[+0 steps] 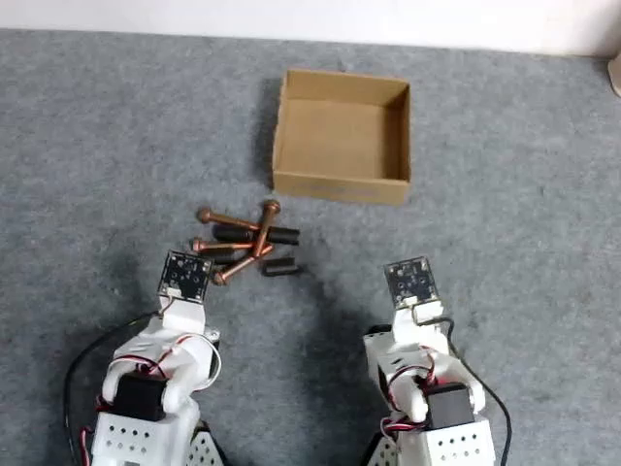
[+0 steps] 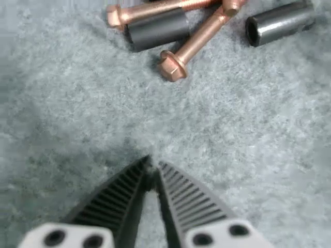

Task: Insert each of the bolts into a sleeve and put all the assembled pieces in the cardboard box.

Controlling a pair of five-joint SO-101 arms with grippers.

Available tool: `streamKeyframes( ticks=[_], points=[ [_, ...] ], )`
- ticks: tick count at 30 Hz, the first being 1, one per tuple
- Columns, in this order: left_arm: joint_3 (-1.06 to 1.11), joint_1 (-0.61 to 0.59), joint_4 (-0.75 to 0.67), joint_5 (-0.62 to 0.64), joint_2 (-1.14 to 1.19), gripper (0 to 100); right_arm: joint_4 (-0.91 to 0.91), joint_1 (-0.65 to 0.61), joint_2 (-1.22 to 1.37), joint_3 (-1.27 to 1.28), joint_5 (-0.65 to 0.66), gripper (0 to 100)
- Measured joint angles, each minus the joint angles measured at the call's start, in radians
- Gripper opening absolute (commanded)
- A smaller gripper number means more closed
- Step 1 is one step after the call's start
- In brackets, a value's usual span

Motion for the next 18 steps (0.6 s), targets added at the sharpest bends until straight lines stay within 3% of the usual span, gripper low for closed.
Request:
streamKeyframes(
  ticks=[12, 15, 18],
  points=[
    [0.0, -0.015, -0.002, -0.002, 0.0, 2, 0.0, 0.0, 0.0, 0.002, 0.0, 2.2],
    [-0.002, -0.129, -0.087, -0.041, 0.002, 2, 0.0, 0.0, 0.0, 0.002, 0.0, 2.2],
    [-0.038, -0.302, -0.25, -0.181, 0.003, 2, 0.0, 0.034, 0.0, 0.002, 0.0, 2.4]
  ],
)
